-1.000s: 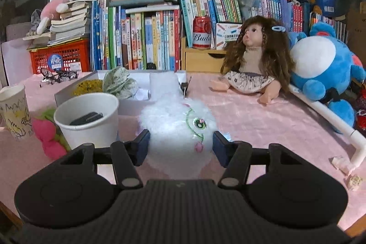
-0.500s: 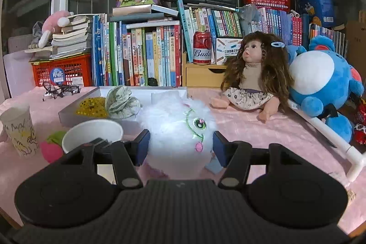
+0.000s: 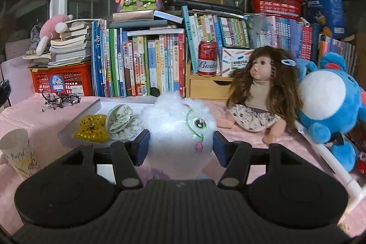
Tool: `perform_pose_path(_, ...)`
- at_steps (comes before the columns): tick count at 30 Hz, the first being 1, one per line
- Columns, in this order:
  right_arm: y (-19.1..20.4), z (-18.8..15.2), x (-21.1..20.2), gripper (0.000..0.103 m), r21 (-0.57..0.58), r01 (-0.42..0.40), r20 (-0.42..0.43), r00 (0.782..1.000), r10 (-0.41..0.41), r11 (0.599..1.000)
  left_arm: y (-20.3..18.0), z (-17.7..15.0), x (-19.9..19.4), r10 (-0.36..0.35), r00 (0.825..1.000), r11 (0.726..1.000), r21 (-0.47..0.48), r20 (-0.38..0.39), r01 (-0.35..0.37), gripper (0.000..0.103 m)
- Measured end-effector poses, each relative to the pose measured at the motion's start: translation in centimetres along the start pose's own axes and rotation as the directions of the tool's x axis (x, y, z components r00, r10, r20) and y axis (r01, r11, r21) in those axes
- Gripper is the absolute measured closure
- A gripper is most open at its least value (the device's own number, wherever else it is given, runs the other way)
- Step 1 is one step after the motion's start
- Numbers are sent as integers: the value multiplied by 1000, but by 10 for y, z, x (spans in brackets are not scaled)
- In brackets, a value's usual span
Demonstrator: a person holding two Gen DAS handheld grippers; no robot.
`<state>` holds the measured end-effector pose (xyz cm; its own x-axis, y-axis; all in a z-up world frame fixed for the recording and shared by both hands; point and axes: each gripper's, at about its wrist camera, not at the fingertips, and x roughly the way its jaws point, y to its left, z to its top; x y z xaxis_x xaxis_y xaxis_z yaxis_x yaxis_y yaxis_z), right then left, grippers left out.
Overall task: Organize soft objects
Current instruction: 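Close the left gripper on the blue floral pouch while the right gripper grasps the white fluffy plush, then carry the blue pouch and the white plush over the white tray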
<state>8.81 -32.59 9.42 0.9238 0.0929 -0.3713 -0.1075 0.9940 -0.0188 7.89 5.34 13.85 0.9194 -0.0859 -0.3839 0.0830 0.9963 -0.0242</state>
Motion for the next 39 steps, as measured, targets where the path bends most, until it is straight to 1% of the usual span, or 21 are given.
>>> perform_pose_path(5,3,28,20,41,9,-30,-26,999,30,1000,-12,31,27,-23,1000,999,38,-20,24,62)
perform_pose_path(8,4,45,35,41,35,-61,-43,997,62,998,-16,50,48,-45,998,999,21,-50,46,62)
perform_pose_path(11,6,58,51,41,52,-84,-64,994,87,995,-20,67,74,-53,995,999,-6,-85,53,62)
perform_pose_path(15,12,72,77,41,60,-93,-103,990,99,994,-23,81,113,-61,986,998,-39,-156,56,62)
perform_pose_path(20,19,82,116,41,64,-96,-176,979,106,993,-31,92,168,-57,964,997,-57,-260,43,62)
perform_pose_path(24,28,88,148,41,52,-107,-211,971,116,993,-36,93,212,-49,944,995,-99,-326,18,62)
perform_pose_path(29,42,91,185,41,16,-110,-259,959,110,994,-47,87,259,-3,921,999,-40,-389,-14,62)
perform_pose_path(33,52,88,206,41,-2,-108,-296,950,103,994,-51,78,286,16,900,999,-28,-436,-31,62)
perform_pose_path(34,53,87,211,41,-4,-106,-304,947,100,994,-51,76,291,21,897,999,-29,-441,-38,62)
perform_pose_path(39,56,79,234,41,2,-89,-343,936,84,996,-52,64,312,12,878,999,-34,-479,-33,62)
